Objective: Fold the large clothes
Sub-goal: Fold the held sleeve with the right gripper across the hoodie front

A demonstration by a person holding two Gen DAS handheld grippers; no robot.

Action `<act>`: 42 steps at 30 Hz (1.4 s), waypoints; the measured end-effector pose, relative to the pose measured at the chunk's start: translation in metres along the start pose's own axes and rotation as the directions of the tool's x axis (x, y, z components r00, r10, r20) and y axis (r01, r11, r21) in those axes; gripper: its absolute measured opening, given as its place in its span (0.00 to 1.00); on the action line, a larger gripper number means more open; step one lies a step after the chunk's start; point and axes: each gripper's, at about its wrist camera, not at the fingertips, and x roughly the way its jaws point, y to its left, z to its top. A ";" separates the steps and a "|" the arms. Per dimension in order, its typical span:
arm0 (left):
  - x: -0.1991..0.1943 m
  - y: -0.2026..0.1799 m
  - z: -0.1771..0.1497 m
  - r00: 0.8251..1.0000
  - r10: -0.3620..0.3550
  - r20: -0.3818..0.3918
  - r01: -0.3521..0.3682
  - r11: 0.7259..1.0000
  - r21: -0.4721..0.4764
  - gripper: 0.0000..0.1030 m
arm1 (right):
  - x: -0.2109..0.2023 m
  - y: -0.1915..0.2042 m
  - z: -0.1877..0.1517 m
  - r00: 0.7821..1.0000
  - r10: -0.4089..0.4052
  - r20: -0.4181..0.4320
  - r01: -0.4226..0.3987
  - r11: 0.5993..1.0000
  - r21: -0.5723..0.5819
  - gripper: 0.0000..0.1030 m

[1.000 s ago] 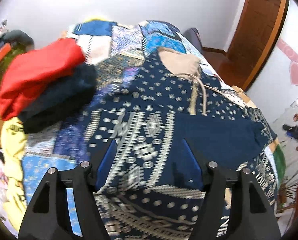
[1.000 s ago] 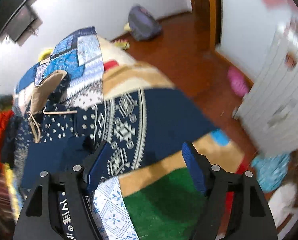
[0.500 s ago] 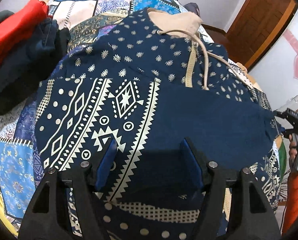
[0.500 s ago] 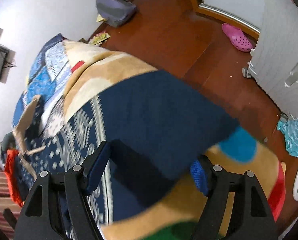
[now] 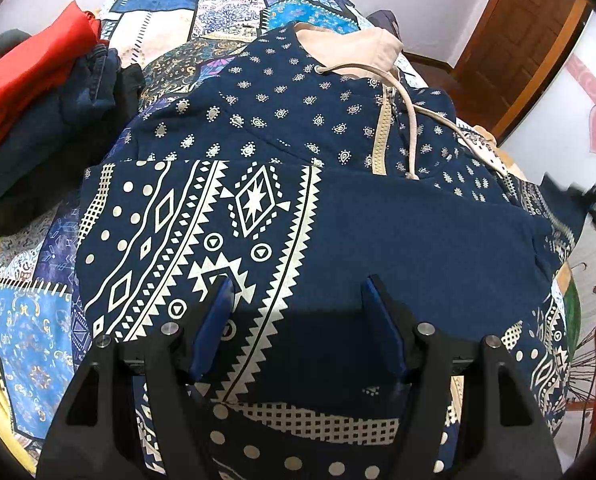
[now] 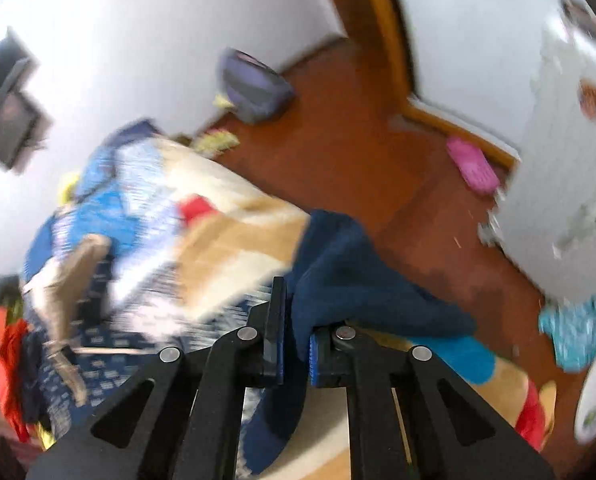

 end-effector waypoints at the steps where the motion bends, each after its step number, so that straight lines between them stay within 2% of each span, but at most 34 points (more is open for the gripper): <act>1: -0.001 0.001 0.000 1.000 -0.004 0.000 0.004 1.000 -0.002 0.64 | -0.017 0.017 0.002 0.999 0.042 0.029 -0.041 0.998 -0.048 0.07; 3: -0.005 0.002 -0.001 1.000 -0.010 -0.002 0.010 1.000 -0.006 0.64 | -0.035 0.041 0.002 0.991 0.121 0.053 -0.114 0.987 -0.117 0.07; 5: -0.011 0.004 -0.002 1.000 -0.013 0.006 0.013 1.000 -0.008 0.64 | -0.057 0.071 -0.004 0.966 0.253 0.049 -0.238 0.950 -0.202 0.07; 7: -0.019 0.007 -0.004 1.000 -0.017 0.021 0.017 1.000 -0.010 0.64 | -0.074 0.105 -0.019 0.934 0.356 0.003 -0.340 0.895 -0.289 0.07; 9: -0.025 0.008 -0.005 0.999 -0.021 0.031 0.022 1.000 -0.011 0.64 | -0.076 0.129 -0.035 0.926 0.374 -0.049 -0.368 0.868 -0.332 0.07; 12: -0.035 0.010 -0.008 0.999 -0.025 0.044 0.026 1.000 -0.008 0.64 | -0.058 0.159 -0.069 0.924 0.340 -0.174 -0.381 0.851 -0.362 0.07; 15: -0.045 0.013 -0.014 0.998 -0.035 0.055 0.035 0.999 -0.008 0.64 | -0.019 0.179 -0.107 0.940 0.207 -0.272 -0.308 0.859 -0.409 0.08; 16: -0.048 0.015 -0.017 0.998 -0.039 0.058 0.039 0.999 -0.008 0.64 | -0.007 0.181 -0.116 0.935 0.167 -0.314 -0.292 0.864 -0.410 0.10; 17: -0.050 0.015 -0.019 0.997 -0.041 0.060 0.042 0.999 -0.006 0.64 | 0.002 0.177 -0.121 0.924 0.145 -0.353 -0.290 0.869 -0.402 0.10; 19: -0.054 0.017 -0.023 0.997 -0.040 0.067 0.040 0.999 -0.001 0.64 | 0.026 0.174 -0.140 0.880 0.062 -0.470 -0.276 0.873 -0.402 0.12; 21: -0.058 0.019 -0.027 0.997 -0.039 0.074 0.039 0.999 0.001 0.64 | 0.035 0.173 -0.149 0.861 -0.008 -0.509 -0.253 0.862 -0.440 0.14; 22: -0.060 0.020 -0.029 0.996 -0.042 0.076 0.042 0.999 -0.002 0.64 | 0.029 0.173 -0.153 0.874 -0.012 -0.486 -0.245 0.853 -0.461 0.14; 23: -0.061 0.020 -0.031 0.996 -0.044 0.080 0.045 0.999 -0.008 0.64 | 0.023 0.171 -0.154 0.877 -0.017 -0.481 -0.244 0.846 -0.474 0.19; 26: -0.065 0.021 -0.034 0.994 -0.055 0.095 0.058 0.998 -0.024 0.64 | 0.005 0.167 -0.152 0.863 0.002 -0.505 -0.289 0.822 -0.491 0.30; 31: -0.071 0.013 -0.031 0.990 -0.068 0.125 0.071 0.997 -0.018 0.64 | -0.026 0.153 -0.134 0.906 -0.008 -0.423 -0.250 0.796 -0.552 0.33; 33: -0.071 0.011 -0.028 0.989 -0.068 0.133 0.070 0.997 -0.012 0.64 | -0.035 0.147 -0.125 0.928 -0.002 -0.372 -0.217 0.809 -0.547 0.33; 35: -0.072 0.007 -0.026 0.987 -0.063 0.145 0.064 0.998 -0.006 0.64 | -0.039 0.146 -0.116 0.947 -0.008 -0.322 -0.178 0.820 -0.544 0.38; 37: -0.070 0.004 -0.024 0.987 -0.063 0.148 0.065 0.998 -0.003 0.64 | -0.042 0.133 -0.102 0.967 -0.013 -0.255 -0.127 0.842 -0.524 0.49; 38: -0.069 0.003 -0.023 0.987 -0.064 0.146 0.065 0.998 -0.004 0.64 | -0.042 0.124 -0.093 0.975 -0.018 -0.223 -0.098 0.861 -0.499 0.51; 40: -0.066 0.000 -0.022 0.988 -0.068 0.140 0.069 0.998 -0.005 0.64 | -0.035 0.113 -0.083 0.978 -0.011 -0.208 -0.079 0.905 -0.418 0.52; 42: -0.063 -0.002 -0.021 0.988 -0.064 0.139 0.066 0.998 -0.009 0.64 | -0.023 0.096 -0.071 0.966 0.032 -0.257 -0.110 0.949 -0.297 0.52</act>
